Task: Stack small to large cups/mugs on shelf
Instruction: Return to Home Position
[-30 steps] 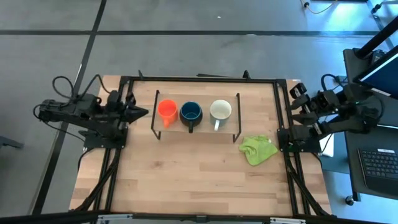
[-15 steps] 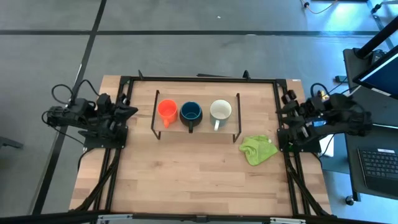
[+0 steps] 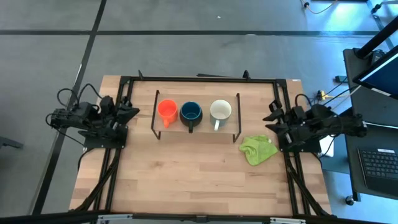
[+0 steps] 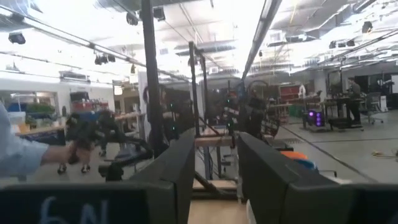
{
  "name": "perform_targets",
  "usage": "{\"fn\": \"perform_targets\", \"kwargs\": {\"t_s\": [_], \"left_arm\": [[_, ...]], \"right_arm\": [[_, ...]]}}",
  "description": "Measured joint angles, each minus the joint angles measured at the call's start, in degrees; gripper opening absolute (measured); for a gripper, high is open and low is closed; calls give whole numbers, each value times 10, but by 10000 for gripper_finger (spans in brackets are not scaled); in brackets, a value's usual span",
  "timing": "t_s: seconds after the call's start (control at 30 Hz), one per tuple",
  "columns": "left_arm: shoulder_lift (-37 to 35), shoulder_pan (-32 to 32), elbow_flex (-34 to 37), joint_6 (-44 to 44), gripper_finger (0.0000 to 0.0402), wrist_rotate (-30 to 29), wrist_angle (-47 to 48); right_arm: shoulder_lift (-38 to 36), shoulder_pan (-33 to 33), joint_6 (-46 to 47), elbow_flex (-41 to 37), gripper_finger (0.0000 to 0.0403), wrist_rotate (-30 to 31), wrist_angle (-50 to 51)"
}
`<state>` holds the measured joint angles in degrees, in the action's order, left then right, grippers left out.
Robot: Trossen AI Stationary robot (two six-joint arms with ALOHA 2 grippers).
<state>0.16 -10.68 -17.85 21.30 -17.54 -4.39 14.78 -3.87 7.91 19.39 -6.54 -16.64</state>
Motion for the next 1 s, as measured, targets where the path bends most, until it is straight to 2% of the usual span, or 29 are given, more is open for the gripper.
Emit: {"fn": "perform_targets", "kwargs": {"t_s": [0.43, 0.63, 0.83, 1.0], "left_arm": [[0, 0, 2, 26, 0, -10, -119], [0, 0, 2, 26, 0, -11, -164], [0, 0, 2, 25, 0, -9, -159], [0, 0, 2, 44, 0, -3, -157]], "right_arm": [[-11, 0, -24, -61, 124, -11, 11], [-33, 0, -38, -111, 124, -69, -80], [-67, 0, 0, -172, 124, -71, -130], [-87, 0, 21, -190, 124, -71, -141]]}}
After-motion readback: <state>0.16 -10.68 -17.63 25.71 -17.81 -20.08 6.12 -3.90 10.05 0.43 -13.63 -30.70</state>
